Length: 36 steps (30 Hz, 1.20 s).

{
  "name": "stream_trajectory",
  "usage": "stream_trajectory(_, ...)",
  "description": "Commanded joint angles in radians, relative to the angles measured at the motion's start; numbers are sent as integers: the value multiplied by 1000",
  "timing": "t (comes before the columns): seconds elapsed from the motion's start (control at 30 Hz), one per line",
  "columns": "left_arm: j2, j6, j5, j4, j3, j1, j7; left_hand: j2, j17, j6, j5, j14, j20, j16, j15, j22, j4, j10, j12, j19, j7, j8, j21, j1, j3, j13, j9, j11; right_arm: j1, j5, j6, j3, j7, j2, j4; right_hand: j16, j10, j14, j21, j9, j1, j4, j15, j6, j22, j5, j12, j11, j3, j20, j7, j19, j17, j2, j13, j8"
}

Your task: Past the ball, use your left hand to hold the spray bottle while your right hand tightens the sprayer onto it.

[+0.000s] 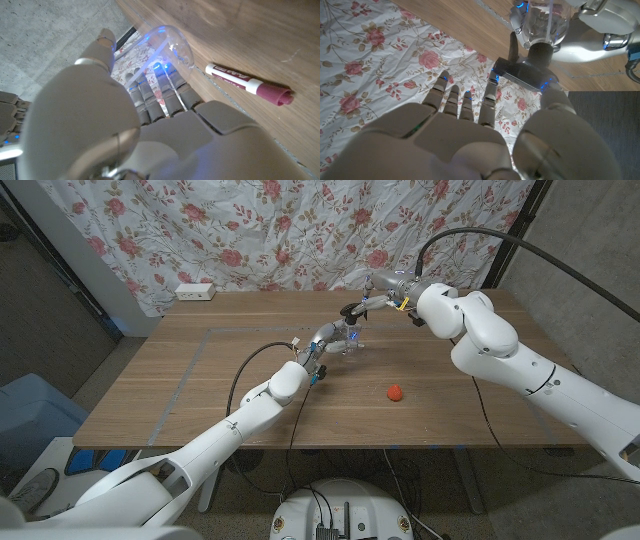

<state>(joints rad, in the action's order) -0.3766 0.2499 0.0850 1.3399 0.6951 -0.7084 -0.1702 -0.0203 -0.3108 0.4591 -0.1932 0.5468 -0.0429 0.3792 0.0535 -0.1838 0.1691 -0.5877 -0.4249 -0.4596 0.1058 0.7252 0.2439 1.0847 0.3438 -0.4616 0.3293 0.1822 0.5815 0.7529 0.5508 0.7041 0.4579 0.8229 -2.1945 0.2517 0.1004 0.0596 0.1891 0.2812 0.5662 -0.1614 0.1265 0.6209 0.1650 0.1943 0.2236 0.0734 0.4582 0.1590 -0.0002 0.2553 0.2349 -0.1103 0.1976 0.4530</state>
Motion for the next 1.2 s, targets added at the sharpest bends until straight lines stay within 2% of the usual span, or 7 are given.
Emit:
stream_trajectory(0.03,0,-2,-2,0,0,2,1,72,-3,11,-4,9,-19,0,152,-2,-3,-8,0,-8,-3,7,-2,20,-3,-5,-1,1,12,55,23,11,0,-27,3,7,20,14,6,8,6,-2,0,29,2,-5,5,-4,-3,1,-1,16,3,-1,3,19)
stream_trajectory(0.2,-1,-4,-3,2,1,3,1,73,-2,10,-4,10,-20,-1,152,-2,-3,-11,1,-8,-3,8,-2,21,-4,-6,-3,-1,16,73,22,15,0,-35,5,10,41,26,6,17,5,0,-8,84,2,-10,7,-12,-7,1,-4,26,4,-4,2,49)
stream_trajectory(0.47,5,1,-3,-7,3,4,0,77,0,10,-5,10,-20,-4,152,-2,-5,-11,3,-8,-2,11,-3,19,-4,-7,-4,-2,21,116,24,25,1,-51,8,14,63,41,6,24,7,0,-15,117,2,-14,9,-18,-11,-4,-12,37,4,-9,2,71)
stream_trajectory(0.67,8,5,-3,-17,5,9,2,78,1,11,-5,11,-20,-6,152,-2,-4,-11,4,-9,-4,14,-3,19,-4,-7,-5,0,29,142,28,25,-5,-66,12,19,96,56,6,33,15,-1,-24,161,2,-15,14,-26,-11,-7,-20,47,4,-8,3,100)
stream_trajectory(0.83,12,9,-2,-27,7,16,6,80,1,11,-5,12,-20,-5,152,-2,-5,-17,3,-9,-2,15,-4,18,-5,-8,-7,-3,33,154,37,22,-5,-81,19,24,112,70,7,37,20,-2,-27,187,3,-15,15,-32,-11,-15,-26,57,4,-6,3,116)
stream_trajectory(1.2,17,10,0,-41,10,26,14,81,1,15,-5,15,-21,-7,152,-2,-4,-21,5,-9,-5,20,-4,17,-6,-9,-10,2,31,146,39,15,0,-97,32,26,145,78,6,33,12,9,-27,219,3,-15,19,-32,-13,-23,-29,65,6,6,3,131)
